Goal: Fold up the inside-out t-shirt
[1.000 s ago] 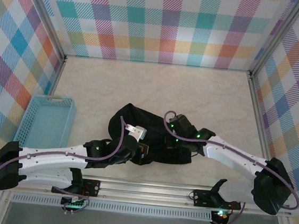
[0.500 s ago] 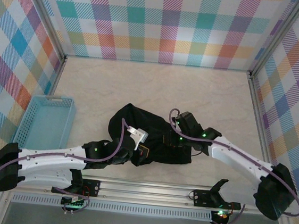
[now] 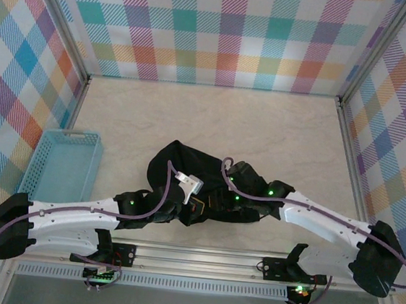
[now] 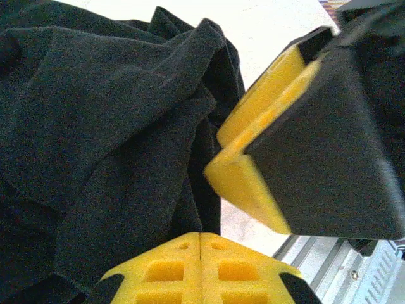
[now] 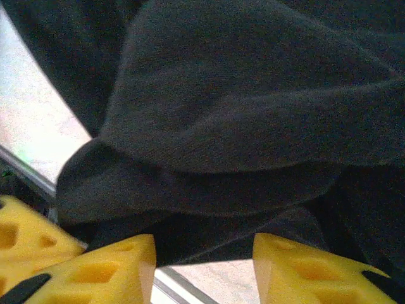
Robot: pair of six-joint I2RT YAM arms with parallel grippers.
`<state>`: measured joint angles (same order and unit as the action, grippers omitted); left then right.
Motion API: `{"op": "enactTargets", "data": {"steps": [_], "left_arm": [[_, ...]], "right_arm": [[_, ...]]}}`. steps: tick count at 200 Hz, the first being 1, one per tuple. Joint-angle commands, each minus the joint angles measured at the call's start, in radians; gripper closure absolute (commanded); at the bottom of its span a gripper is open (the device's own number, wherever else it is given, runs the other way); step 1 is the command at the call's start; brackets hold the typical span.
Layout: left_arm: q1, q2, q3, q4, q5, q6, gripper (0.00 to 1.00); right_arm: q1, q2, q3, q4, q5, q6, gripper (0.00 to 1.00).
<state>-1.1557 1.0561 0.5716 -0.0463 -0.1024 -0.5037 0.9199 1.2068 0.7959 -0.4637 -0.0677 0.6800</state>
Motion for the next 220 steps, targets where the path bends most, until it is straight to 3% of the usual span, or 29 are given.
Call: {"op": "enactTargets", "data": {"steps": [1,33,56,101,130,153,220], "left_arm": [[0.005,0.001,-0.01,0.034,0.038,0.014,1.0],[0.005,0.01,-0.016,0.041,0.08,0.024,1.0],[0.004,0.033,-0.014,0.053,0.107,0.031,1.0],[0.004,0.059,0.007,0.024,0.062,0.031,1.0],[0.004,0.058,0.04,-0.049,-0.02,0.028,0.81],[0.004,0.077,0.073,-0.1,-0.059,0.031,0.58],[0.004,0.246,0.214,-0.133,-0.035,0.035,0.47]], "right_arm": [[0.008,0.024,0.003,0.007,0.042,0.053,0.5],[0.014,0.052,0.001,0.006,0.053,0.068,0.47],[0.019,0.061,-0.01,0.028,0.051,0.081,0.52],[0.076,0.023,-0.009,-0.025,0.165,0.084,0.93],[0.172,-0.074,-0.069,-0.062,0.257,0.123,1.0],[0.237,-0.145,-0.149,-0.066,0.294,0.192,1.0],[0.32,-0.203,-0.3,0.036,0.302,0.305,1.0]]}}
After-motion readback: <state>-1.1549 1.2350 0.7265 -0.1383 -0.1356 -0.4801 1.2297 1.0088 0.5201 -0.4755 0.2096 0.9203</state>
